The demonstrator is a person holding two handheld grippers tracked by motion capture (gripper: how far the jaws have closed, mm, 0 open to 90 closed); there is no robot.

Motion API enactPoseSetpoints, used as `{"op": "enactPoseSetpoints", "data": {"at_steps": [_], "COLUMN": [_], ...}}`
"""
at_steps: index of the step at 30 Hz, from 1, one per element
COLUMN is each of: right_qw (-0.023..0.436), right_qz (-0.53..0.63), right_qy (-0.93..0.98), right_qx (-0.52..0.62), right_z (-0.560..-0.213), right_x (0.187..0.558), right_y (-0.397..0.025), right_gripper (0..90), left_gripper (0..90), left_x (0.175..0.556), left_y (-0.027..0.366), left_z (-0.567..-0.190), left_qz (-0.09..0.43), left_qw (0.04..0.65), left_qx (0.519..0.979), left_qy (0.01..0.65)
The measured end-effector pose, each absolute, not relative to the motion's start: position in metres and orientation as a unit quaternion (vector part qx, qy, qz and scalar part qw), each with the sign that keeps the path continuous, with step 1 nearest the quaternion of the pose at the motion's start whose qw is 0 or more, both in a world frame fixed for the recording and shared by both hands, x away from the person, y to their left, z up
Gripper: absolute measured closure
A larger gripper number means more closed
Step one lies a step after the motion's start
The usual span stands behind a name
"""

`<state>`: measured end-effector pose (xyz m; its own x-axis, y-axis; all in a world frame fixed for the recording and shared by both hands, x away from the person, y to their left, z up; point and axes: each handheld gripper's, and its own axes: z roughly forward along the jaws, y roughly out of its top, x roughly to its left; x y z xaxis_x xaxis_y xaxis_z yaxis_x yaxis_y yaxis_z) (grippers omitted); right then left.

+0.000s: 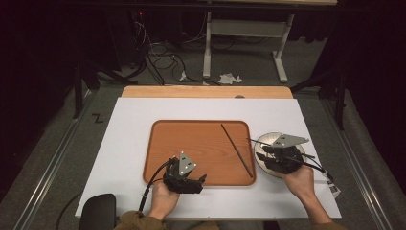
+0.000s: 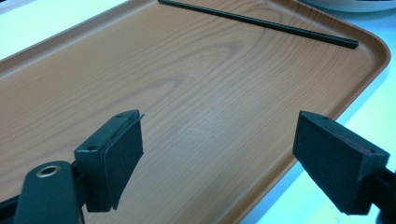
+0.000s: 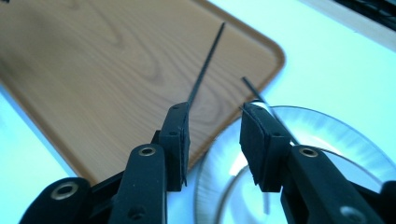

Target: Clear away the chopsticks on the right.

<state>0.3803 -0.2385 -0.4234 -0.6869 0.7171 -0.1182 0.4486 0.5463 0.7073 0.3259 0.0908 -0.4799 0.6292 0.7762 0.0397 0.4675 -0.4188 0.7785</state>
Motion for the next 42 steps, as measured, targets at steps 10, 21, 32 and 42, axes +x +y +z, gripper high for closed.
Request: {"op": "enactPoseSetpoints", "data": {"at_steps": [10,21,32,42], "right_qw": [0.213,0.228,0.241,0.22], "right_qz": [0.354,0.345,0.339,0.317], "right_qy": [0.831,0.818,0.799,0.795], "right_qx": [0.373,0.399,0.434,0.468], "right_z": [-0.41,-0.406,-0.403,-0.423], "right_x": [0.384,0.388,0.395,0.407], "right_y": [-0.271,-0.299,-0.331,-0.354], "right_gripper": [66.0,68.8,71.6,74.9], "left_gripper": [16.4,16.4,16.4,16.4], "left_x": [0.327,0.327,0.325,0.325], "left_y": [0.091,0.091,0.094,0.092], "left_z": [-0.48,-0.48,-0.48,-0.482], "left_qz": [0.203,0.203,0.201,0.196], "left_qw": [0.382,0.381,0.381,0.378], "left_qx": [0.817,0.817,0.814,0.818], "left_qy": [0.383,0.383,0.388,0.387]}}
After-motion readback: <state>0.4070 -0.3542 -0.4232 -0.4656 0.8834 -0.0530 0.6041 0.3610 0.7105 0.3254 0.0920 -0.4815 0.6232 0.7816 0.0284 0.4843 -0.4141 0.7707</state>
